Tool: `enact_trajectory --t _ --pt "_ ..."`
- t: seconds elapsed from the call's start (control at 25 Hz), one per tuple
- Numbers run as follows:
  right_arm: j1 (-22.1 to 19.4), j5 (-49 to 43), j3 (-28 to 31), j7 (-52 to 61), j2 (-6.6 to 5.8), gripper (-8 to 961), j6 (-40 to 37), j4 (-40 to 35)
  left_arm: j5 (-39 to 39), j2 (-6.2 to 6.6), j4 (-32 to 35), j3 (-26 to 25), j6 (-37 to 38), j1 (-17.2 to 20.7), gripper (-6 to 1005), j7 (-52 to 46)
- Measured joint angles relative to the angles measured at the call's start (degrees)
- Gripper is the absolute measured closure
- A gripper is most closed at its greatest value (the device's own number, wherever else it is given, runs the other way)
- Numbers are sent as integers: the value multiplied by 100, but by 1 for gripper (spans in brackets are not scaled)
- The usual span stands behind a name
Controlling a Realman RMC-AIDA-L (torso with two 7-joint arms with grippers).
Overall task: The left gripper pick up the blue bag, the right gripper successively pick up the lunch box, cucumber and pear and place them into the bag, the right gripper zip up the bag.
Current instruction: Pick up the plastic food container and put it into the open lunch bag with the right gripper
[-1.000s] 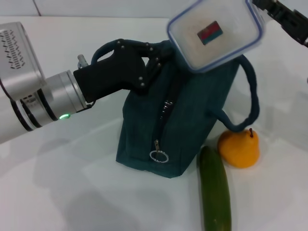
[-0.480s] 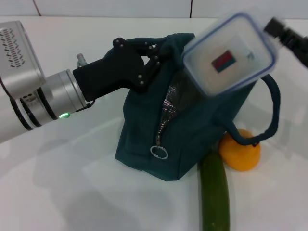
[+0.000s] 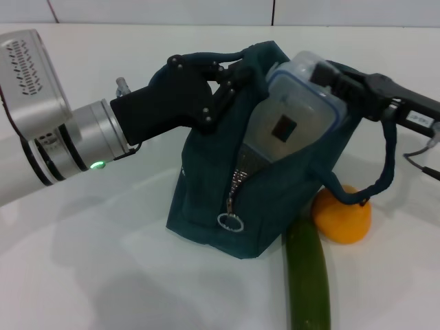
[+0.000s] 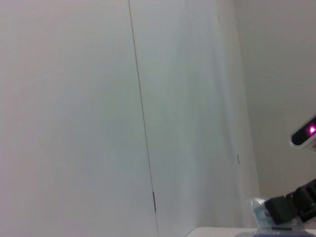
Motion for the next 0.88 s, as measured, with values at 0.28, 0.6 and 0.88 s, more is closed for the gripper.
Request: enact_trajectory --t 0.28,0.6,0.88 --pt "50 -9 -71 -1 -35 748 -20 -42 -7 -7 -4 8 17 13 952 0" --pt "18 -10 -22 9 -129 740 -30 -120 -204 -20 -145 9 2 -19 952 29" --pt "-203 -78 4 45 -406 473 -26 -697 -281 -16 -157 9 -1 2 952 69"
